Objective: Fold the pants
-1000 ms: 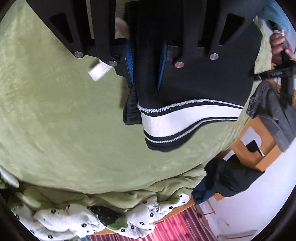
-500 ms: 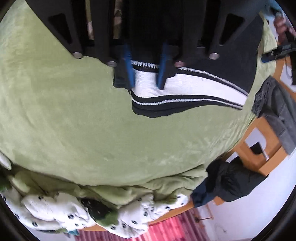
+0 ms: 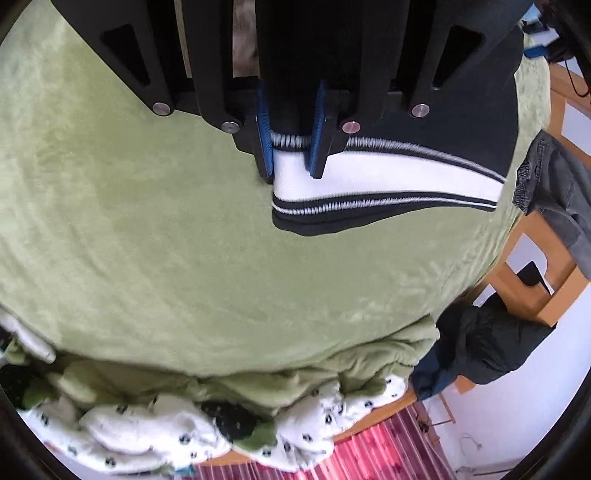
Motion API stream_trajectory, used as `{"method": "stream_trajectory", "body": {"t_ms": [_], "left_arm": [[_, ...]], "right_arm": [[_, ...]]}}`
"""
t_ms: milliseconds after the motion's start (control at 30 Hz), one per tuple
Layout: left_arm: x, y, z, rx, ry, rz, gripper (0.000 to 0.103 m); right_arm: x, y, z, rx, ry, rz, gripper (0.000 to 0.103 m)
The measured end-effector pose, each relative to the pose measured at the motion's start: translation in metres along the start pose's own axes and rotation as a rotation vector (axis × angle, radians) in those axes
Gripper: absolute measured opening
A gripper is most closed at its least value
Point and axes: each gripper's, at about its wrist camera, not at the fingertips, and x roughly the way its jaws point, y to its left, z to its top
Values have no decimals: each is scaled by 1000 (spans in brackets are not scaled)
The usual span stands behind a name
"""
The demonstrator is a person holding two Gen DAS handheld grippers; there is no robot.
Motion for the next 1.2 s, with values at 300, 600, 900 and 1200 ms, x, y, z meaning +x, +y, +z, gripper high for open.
{"method": "stream_trajectory", "body": {"t_ms": [300,600,900,1200], "left_arm": [[36,-31,8,80,-94,467,16],[-15,-32,-18,29,-66,274,22],[12,-36,65,-89,-193,165,47],[34,-49,6,65,-91,288,47]], "right_arm": [[-45,34,-79,-181,14,12,17],[-67,26,-101,-158,-4,-8,17],[-79,60,-123,-270,-108,84,27],[-56,55,-182,-508,-7,-107,25]]}}
